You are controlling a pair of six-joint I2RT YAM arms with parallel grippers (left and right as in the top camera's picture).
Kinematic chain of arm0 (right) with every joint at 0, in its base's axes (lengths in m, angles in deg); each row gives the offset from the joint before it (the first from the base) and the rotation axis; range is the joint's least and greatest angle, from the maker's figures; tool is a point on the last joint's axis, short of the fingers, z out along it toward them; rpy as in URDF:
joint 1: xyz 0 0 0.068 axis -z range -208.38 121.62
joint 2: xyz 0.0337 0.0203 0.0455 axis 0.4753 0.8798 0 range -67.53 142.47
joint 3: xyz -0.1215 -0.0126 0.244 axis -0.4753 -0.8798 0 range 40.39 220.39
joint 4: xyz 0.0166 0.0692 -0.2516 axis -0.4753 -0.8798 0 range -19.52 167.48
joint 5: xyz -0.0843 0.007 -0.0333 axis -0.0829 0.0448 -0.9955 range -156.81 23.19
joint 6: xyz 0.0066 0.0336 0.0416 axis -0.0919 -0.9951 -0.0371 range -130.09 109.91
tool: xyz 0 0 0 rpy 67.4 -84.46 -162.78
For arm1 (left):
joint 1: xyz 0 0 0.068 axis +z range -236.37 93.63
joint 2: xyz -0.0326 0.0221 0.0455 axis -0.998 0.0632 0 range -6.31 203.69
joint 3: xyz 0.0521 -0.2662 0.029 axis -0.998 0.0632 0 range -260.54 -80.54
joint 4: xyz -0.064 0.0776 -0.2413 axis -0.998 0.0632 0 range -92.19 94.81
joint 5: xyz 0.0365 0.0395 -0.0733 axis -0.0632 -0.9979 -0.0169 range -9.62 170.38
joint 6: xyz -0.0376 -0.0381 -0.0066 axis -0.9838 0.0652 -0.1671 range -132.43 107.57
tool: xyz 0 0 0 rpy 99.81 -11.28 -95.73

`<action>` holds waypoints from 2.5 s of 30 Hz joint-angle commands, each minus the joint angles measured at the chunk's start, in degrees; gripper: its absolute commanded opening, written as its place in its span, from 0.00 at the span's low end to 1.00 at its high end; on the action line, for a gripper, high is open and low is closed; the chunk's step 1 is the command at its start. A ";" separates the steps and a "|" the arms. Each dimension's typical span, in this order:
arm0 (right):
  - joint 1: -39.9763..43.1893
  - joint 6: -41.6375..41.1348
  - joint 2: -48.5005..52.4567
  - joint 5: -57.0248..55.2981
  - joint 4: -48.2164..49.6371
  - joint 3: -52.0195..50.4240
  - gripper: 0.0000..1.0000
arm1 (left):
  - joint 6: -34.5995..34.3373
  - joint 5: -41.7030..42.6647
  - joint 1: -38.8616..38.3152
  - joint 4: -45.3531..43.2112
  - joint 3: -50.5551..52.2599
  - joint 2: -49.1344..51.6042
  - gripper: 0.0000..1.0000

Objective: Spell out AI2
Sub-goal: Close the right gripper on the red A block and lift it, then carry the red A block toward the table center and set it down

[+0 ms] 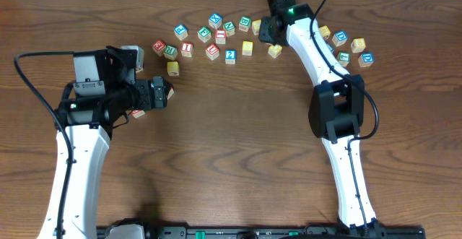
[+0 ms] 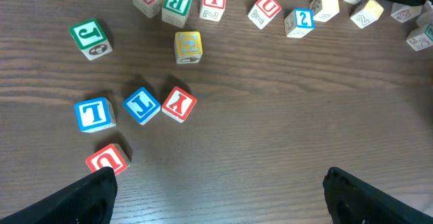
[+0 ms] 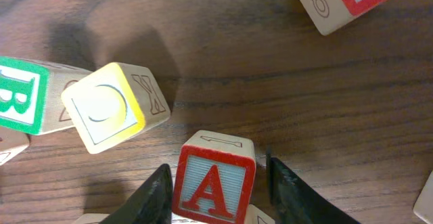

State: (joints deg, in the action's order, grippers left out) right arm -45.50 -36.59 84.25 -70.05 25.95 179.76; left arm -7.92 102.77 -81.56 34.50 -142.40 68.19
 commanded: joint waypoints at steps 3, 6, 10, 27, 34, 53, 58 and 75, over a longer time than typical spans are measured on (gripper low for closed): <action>-0.55 -0.68 0.22 -0.85 0.55 -1.25 0.37 | -0.22 0.52 0.20 -0.31 -1.38 0.72 0.96; -0.55 0.15 0.22 -1.18 1.42 -1.46 0.34 | -0.22 0.52 0.20 -0.35 -1.38 0.72 0.96; -0.55 3.54 0.22 -1.16 2.58 -1.55 0.34 | -0.22 0.52 0.20 -0.35 -1.38 0.72 0.96; -0.48 10.91 -0.46 -1.09 3.50 -2.32 0.28 | -0.24 0.52 0.20 -0.81 -1.38 0.72 0.96; -0.61 10.91 -1.18 -1.09 3.17 -2.23 0.25 | -0.24 0.52 0.20 -0.83 -1.38 0.72 0.96; -0.68 13.31 -16.68 3.17 -7.56 -2.23 0.20 | -0.24 0.52 0.20 -0.96 -1.38 0.72 0.96; -1.27 13.31 -18.40 7.61 -16.39 -2.23 0.19 | -0.24 0.52 0.20 -0.96 -1.38 0.72 0.96; -8.44 13.55 -16.96 9.62 -27.52 -10.12 0.20 | -0.26 -0.17 0.26 -1.27 -1.38 0.74 0.96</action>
State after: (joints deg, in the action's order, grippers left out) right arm -52.63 -23.39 66.31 -60.96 -1.94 172.05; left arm -7.94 102.75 -81.56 33.52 -142.40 68.50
